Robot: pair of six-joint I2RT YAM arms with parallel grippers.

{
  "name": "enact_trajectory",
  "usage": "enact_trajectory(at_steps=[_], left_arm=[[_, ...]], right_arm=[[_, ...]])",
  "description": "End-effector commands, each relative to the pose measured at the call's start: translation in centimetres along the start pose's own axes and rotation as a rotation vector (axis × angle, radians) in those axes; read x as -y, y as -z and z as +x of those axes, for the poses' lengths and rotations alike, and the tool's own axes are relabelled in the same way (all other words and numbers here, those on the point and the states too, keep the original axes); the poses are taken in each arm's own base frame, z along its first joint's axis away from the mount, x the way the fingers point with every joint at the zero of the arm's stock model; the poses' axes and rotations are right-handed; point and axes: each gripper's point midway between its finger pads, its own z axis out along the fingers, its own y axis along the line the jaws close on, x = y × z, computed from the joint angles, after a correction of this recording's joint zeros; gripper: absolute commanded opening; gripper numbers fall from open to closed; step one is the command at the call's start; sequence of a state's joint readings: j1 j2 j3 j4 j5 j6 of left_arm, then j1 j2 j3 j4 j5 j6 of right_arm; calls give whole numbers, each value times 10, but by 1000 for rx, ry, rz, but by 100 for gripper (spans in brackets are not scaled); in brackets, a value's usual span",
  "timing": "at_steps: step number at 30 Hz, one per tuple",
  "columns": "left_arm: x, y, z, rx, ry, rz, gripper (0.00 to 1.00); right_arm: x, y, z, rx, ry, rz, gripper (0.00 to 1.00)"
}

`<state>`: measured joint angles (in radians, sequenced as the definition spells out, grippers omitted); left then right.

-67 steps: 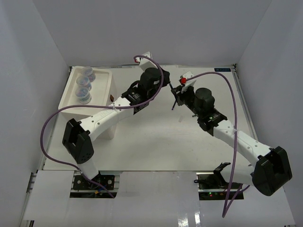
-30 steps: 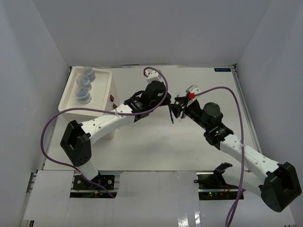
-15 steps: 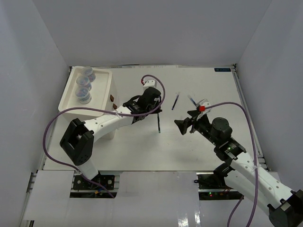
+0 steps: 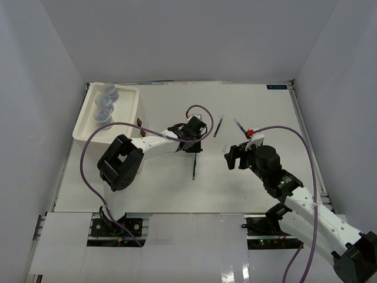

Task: Sort the stationery into containers
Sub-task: Place the pen at the center of the board, then pick up the pen from the center of the board.

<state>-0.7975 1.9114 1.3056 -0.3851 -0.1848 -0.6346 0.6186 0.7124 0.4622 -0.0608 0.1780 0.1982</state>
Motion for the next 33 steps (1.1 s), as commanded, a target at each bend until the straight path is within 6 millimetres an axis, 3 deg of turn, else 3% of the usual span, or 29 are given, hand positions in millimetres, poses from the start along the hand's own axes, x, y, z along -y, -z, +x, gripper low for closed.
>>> enact_trajectory(at_steps=[1, 8, 15, 21, 28, 33], left_arm=[[14, 9, -20, 17, -4, 52, 14], [6, -5, -17, -15, 0, 28, 32], [7, -3, -26, 1, 6, 29, 45], [14, 16, -49, 65, -10, 52, 54], [17, 41, -66, 111, -60, 81, 75], [-14, 76, -71, 146, -131, 19, 96]], right_arm=[[0, 1, -19, 42, -32, 23, 89], [3, -2, -12, 19, -42, 44, 89], [7, -5, -8, 7, -49, 65, 89], [21, -4, -8, 1, -76, 146, 89], [64, -4, 1, -61, -173, 354, 88], [87, -19, 7, -114, -256, 449, 82]])
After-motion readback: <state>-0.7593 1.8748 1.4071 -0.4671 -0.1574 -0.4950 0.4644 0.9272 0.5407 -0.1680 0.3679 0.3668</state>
